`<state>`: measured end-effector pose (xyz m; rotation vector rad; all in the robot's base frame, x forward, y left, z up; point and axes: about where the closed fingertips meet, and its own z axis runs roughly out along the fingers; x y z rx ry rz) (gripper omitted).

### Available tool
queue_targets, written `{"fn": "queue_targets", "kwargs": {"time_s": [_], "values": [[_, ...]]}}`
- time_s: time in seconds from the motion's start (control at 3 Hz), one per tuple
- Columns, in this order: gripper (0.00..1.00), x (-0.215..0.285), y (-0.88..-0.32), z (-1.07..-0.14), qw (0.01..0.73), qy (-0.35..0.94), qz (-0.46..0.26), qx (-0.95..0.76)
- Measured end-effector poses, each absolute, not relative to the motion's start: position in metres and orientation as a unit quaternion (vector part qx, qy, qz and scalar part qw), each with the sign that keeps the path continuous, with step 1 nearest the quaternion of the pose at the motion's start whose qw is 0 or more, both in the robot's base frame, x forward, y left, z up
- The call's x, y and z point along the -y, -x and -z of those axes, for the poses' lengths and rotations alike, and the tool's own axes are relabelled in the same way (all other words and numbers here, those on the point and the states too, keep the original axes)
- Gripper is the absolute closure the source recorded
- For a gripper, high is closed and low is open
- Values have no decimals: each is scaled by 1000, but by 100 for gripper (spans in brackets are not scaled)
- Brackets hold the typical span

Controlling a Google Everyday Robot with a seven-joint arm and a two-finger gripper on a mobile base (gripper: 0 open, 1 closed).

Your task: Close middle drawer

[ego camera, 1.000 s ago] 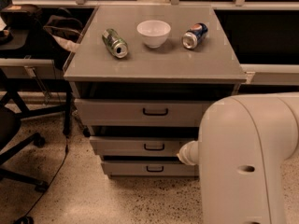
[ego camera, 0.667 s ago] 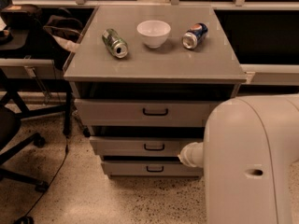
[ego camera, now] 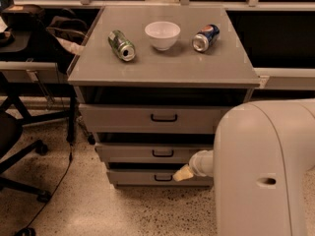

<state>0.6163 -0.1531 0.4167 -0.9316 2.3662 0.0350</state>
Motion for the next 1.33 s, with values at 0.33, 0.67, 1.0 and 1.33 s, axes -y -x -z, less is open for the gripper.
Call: {"fn": "queue_targets", "kwargs": {"time_s": [0.33, 0.67, 1.0, 1.33], "values": [[0, 153, -616, -417, 295, 350, -13, -889], [0, 152, -612, -417, 295, 350, -13, -889], [0, 172, -585, -413, 294, 306, -21, -905], [0, 171, -584, -412, 293, 306, -21, -905]]}}
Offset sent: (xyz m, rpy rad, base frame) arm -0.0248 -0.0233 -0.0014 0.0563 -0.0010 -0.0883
